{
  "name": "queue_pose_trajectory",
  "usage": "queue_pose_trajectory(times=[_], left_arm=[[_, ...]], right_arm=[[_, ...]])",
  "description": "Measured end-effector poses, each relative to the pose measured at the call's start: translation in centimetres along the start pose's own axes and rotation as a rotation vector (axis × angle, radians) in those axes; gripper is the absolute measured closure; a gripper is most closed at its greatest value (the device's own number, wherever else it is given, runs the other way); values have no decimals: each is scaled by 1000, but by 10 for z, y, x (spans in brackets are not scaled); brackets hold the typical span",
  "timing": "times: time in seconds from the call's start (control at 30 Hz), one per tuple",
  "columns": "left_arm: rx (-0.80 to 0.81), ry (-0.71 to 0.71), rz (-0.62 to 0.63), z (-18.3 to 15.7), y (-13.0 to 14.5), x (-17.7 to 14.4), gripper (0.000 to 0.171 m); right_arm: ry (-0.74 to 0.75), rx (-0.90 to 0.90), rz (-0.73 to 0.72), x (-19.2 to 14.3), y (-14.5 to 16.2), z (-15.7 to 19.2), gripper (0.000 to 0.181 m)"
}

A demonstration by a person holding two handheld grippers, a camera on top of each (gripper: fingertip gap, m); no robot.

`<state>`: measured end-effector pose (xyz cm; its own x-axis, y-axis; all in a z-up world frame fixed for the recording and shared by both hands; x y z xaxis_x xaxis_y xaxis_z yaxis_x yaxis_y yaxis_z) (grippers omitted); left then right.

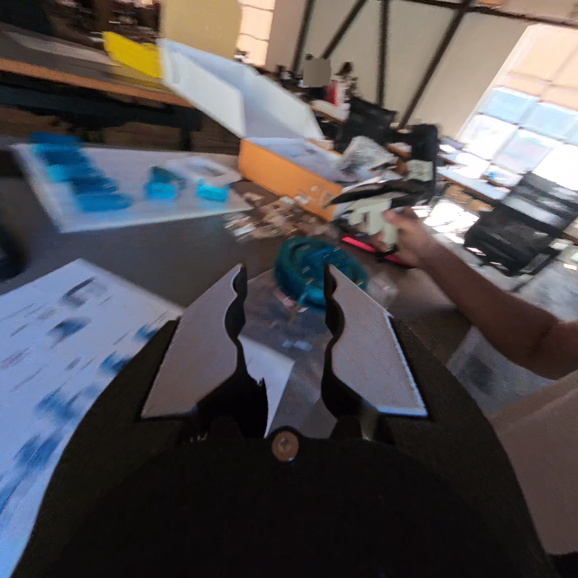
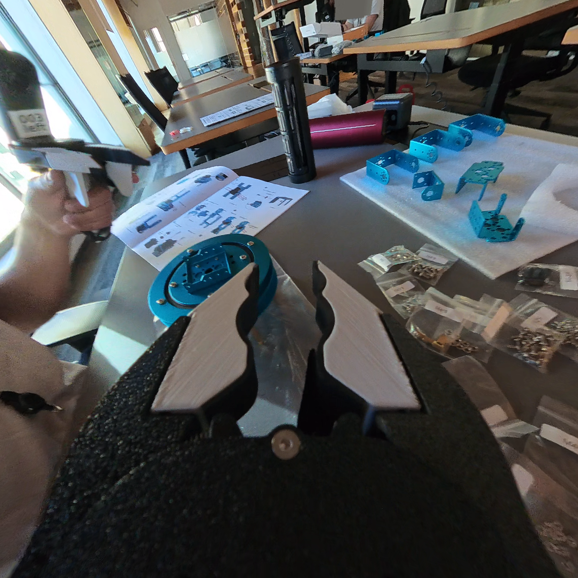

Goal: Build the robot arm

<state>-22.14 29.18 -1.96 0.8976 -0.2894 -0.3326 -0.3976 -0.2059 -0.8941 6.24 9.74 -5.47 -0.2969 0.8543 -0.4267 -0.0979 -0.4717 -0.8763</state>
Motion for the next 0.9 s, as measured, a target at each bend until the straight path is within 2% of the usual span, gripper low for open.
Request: queue_pose_trajectory(times=[0.17,0.23,0.3,0.37,0.43,0.5,0.6,0.7,0.77,0.8,0.9], left_arm=[[-167,-533,32,59,91,-112,123],[-259,-665,36,74,116,-152,123],[-320,-754,18,84,132,-182,123],[-338,-788,-1,89,139,-196,123],[-345,-744,11,91,142,-195,123],[-359,-719,53,94,143,-194,123],[-351,-768,169,109,151,-198,123],[-379,-901,238,130,172,-226,119],[-472,-873,176,137,183,-248,112],[-522,-845,141,138,189,-257,103],[-682,-688,144,140,215,-268,94]], right_arm=[[173,-81,-17,-2,3,-14,143],[214,-61,-38,-2,0,-17,141],[262,-47,-79,-6,-5,-15,139],[316,-15,-131,-11,-13,-6,136],[299,32,-178,-13,-28,24,135],[329,-34,-186,0,-45,64,140],[297,-168,-1,59,-62,129,137],[130,-228,168,147,-61,187,120],[-27,-230,263,207,-49,217,112],[-74,-213,326,234,-41,226,107],[-114,-202,483,296,-18,230,100]])
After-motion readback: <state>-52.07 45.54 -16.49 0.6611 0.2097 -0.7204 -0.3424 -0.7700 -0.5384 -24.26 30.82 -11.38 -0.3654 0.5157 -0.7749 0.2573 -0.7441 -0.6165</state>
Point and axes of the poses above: each gripper's, where its closed fingertips meet, x out along the fingers, y out of its underside, z = x × y across the jaws, the point moved 7 cm from there along -x, back along the fingers, and after that the axes turned 12 degrees about z, right-handed, at the moved point
